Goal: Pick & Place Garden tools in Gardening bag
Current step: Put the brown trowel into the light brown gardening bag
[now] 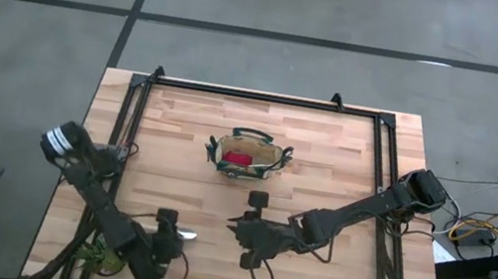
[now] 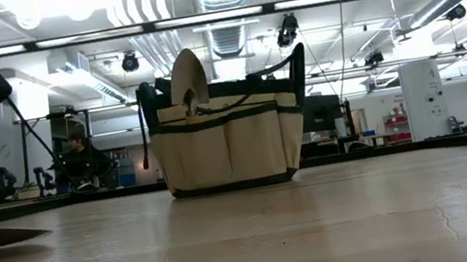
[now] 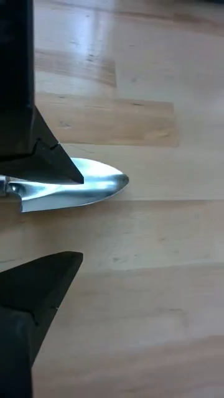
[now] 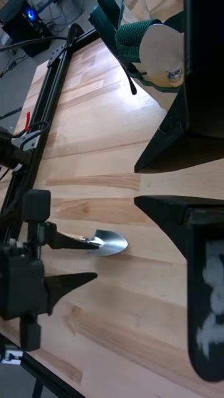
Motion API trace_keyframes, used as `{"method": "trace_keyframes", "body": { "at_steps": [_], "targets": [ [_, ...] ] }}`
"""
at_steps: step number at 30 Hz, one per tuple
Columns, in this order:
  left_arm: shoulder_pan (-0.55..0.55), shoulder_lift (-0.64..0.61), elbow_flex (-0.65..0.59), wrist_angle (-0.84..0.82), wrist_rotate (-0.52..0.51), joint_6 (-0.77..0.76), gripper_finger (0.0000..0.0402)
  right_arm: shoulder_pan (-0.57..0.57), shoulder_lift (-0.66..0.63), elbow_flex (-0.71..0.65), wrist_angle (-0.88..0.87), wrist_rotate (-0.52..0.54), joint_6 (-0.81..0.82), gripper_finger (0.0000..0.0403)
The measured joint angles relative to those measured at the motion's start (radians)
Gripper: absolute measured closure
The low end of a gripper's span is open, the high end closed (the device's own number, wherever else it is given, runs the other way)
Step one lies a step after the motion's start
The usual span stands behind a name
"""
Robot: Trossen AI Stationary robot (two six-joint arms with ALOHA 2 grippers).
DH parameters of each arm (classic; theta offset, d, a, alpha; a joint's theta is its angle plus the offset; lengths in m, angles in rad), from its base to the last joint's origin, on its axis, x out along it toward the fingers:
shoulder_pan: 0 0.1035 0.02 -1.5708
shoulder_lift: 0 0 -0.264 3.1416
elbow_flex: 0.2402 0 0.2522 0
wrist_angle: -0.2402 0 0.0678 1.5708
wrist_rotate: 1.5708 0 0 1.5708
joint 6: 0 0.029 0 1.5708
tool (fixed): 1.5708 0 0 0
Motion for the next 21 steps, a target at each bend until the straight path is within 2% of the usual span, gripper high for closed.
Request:
{"method": "trace_keyframes", "body": {
  "at_steps": [7, 12, 21],
  "targets": [
    [0.005, 0.064, 0.021, -0.026, -0.005, -0.009, 0.0211, 0.000, 0.000, 0.000, 0.001, 0.000, 0.000, 0.0338],
    [0.016, 0.076, 0.021, -0.070, -0.045, -0.031, 0.0219, 0.000, 0.000, 0.000, 0.005, 0.000, 0.000, 0.0345],
    [0.049, 0.075, 0.019, -0.136, -0.040, -0.033, 0.0293, 0.000, 0.000, 0.000, 0.011, 0.000, 0.000, 0.0339]
  ]
}}
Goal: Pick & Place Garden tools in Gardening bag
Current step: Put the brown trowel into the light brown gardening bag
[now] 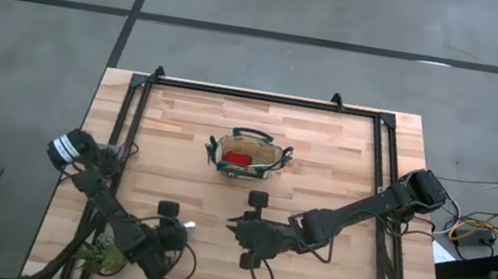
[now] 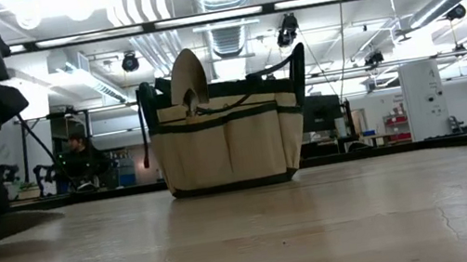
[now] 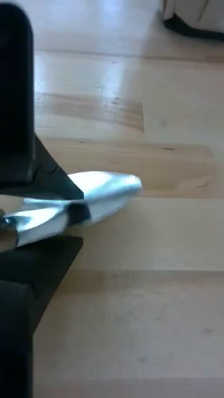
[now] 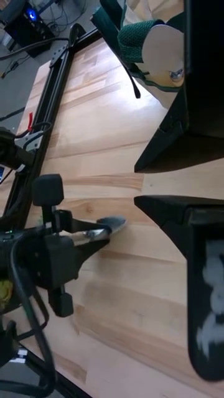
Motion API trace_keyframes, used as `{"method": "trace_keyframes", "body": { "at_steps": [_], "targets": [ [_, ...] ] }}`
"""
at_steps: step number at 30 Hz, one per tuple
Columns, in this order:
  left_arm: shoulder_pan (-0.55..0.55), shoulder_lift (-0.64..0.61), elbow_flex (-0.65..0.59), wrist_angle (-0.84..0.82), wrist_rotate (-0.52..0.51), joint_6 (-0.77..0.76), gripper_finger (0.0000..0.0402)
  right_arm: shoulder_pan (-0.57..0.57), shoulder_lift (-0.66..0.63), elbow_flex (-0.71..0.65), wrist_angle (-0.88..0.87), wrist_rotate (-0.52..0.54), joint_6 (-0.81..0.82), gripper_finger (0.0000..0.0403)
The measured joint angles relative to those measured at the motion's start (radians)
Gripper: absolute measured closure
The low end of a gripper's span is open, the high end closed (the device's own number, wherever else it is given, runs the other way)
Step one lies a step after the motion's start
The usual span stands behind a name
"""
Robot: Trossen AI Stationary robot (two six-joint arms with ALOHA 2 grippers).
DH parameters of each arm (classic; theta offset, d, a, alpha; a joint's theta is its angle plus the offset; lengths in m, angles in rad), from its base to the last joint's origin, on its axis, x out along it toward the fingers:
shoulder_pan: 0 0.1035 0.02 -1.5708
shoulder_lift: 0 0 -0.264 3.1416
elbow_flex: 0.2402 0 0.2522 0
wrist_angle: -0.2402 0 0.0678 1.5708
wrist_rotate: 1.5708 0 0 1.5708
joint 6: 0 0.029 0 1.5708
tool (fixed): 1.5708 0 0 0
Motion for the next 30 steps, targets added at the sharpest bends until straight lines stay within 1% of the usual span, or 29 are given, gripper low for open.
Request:
{"method": "trace_keyframes", "body": {
  "at_steps": [5, 8, 9, 13, 17, 27, 30],
  "targets": [
    [0.013, 0.000, 0.000, 0.001, 0.011, 0.006, 0.0348, 0.000, 0.000, 0.000, 0.001, 0.000, 0.000, 0.0333],
    [0.015, -0.003, 0.004, -0.007, -0.013, 0.012, 0.0385, 0.001, 0.000, 0.000, 0.002, 0.000, 0.005, 0.0330],
    [0.017, -0.007, 0.005, -0.008, -0.023, 0.011, 0.0392, 0.001, 0.000, 0.000, 0.002, 0.000, 0.010, 0.0329],
    [0.017, -0.032, 0.022, 0.006, -0.033, 0.013, 0.0393, 0.005, 0.000, 0.000, 0.004, 0.000, 0.018, 0.0328],
    [0.017, -0.078, 0.043, 0.053, -0.087, 0.071, 0.0397, 0.016, 0.000, 0.000, 0.009, 0.000, 0.016, 0.0336],
    [0.017, -0.205, 0.037, 0.345, -0.186, 0.325, 0.0398, 0.054, 0.000, 0.000, 0.019, 0.000, 0.026, 0.0349],
    [0.017, -0.226, 0.035, 0.435, -0.190, 0.384, 0.0398, 0.067, 0.000, 0.000, 0.040, 0.000, 0.015, 0.0351]
  ]
}}
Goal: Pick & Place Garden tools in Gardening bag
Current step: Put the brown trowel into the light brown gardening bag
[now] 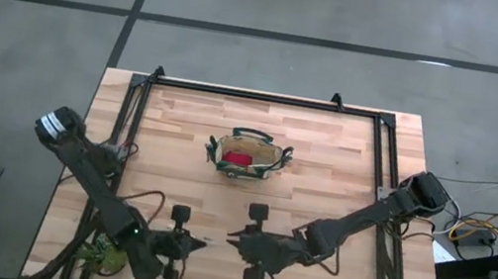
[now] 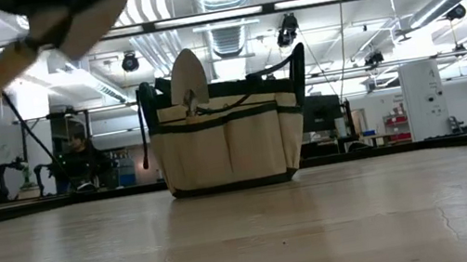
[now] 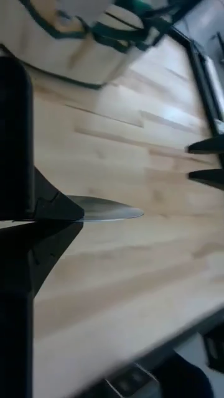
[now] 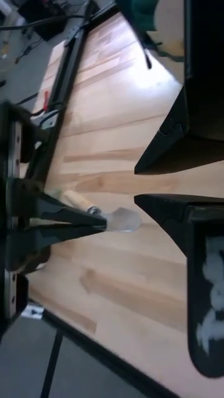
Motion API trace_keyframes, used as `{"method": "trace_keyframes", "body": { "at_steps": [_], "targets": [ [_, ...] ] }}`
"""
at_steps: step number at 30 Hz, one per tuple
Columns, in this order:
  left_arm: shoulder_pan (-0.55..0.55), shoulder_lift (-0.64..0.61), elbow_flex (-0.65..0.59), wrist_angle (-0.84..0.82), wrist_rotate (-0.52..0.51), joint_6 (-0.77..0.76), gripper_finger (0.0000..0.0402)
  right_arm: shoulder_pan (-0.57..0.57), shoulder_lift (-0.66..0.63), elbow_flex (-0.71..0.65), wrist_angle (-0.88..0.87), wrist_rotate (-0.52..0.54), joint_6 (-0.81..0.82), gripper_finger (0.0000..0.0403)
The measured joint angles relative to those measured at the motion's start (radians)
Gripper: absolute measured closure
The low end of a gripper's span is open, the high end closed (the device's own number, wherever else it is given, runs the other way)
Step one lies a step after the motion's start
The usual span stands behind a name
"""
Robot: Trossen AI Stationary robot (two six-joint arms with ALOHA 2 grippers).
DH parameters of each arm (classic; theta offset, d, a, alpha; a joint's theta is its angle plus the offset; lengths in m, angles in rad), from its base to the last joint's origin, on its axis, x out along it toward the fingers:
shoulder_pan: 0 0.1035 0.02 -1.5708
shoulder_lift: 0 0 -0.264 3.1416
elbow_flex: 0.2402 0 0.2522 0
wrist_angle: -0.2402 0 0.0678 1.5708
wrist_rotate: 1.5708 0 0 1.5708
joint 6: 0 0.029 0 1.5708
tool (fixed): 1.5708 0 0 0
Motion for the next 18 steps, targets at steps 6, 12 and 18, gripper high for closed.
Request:
{"method": "trace_keyframes", "body": {
  "at_steps": [6, 12, 18],
  "targets": [
    [0.001, -0.026, 0.000, 0.124, -0.001, 0.066, 0.0397, 0.016, -0.004, 0.000, 0.049, 0.000, -0.025, 0.0349],
    [0.001, -0.040, -0.001, 0.156, -0.001, 0.087, 0.0397, 0.023, -0.004, 0.000, 0.052, 0.000, -0.028, 0.0349],
    [0.001, -0.041, -0.001, 0.166, -0.001, 0.103, 0.0397, 0.024, -0.005, 0.000, 0.052, -0.001, -0.035, 0.0350]
  ]
}}
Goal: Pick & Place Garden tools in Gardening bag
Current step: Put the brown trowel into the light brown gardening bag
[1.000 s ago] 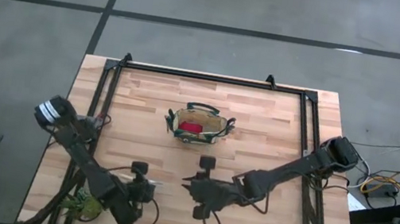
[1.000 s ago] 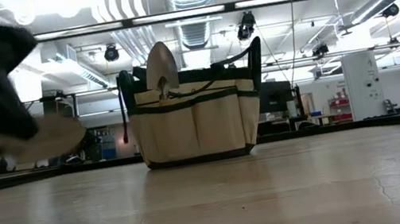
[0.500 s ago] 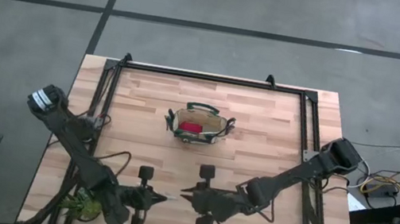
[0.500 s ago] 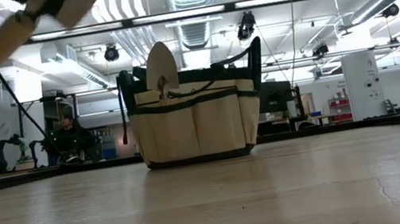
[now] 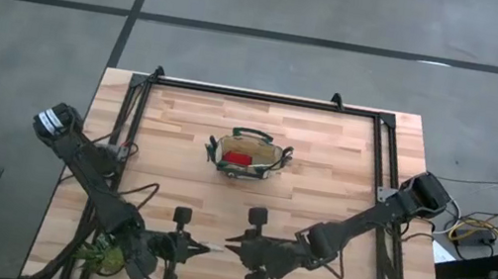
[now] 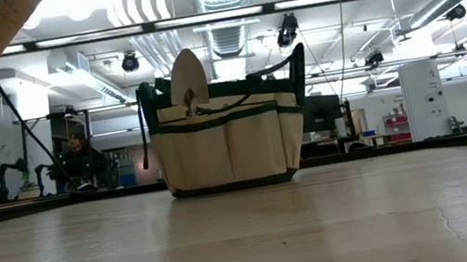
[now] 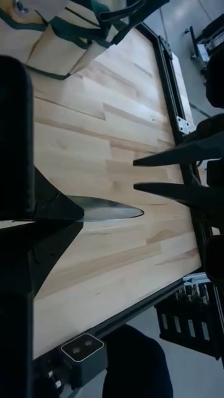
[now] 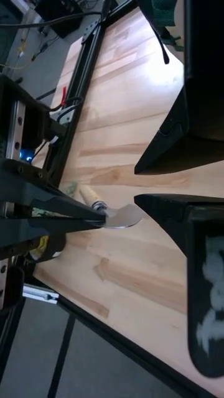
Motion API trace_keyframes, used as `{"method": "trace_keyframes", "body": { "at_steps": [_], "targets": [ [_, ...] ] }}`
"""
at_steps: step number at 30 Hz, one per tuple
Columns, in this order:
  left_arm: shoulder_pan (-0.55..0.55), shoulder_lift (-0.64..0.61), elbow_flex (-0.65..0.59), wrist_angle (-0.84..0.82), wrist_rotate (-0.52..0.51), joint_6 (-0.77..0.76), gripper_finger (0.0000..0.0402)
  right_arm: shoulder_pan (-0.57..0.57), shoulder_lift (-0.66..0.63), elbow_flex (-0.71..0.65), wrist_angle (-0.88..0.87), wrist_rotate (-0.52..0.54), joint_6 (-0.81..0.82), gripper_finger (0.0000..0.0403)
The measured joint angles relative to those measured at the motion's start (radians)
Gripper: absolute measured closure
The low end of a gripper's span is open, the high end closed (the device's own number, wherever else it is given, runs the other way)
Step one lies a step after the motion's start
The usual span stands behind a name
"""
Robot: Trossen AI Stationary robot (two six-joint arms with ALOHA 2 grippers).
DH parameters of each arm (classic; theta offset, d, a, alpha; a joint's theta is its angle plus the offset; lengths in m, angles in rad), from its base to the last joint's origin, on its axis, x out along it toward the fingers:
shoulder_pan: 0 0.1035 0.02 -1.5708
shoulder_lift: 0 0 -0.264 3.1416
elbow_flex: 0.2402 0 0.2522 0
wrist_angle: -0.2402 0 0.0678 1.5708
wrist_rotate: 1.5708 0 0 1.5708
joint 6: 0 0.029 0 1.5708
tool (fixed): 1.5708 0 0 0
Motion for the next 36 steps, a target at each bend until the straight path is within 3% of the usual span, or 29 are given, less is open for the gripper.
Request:
{"method": "trace_keyframes", "body": {
  "at_steps": [5, 36],
  "targets": [
    [0.000, -0.001, 0.000, 0.004, -0.013, 0.015, 0.0397, 0.001, 0.000, 0.000, 0.001, -0.045, -0.007, 0.0350],
    [0.000, -0.002, 0.001, 0.138, 0.013, 0.102, 0.0397, 0.011, 0.005, 0.000, 0.075, -0.052, -0.040, 0.0344]
  ]
}}
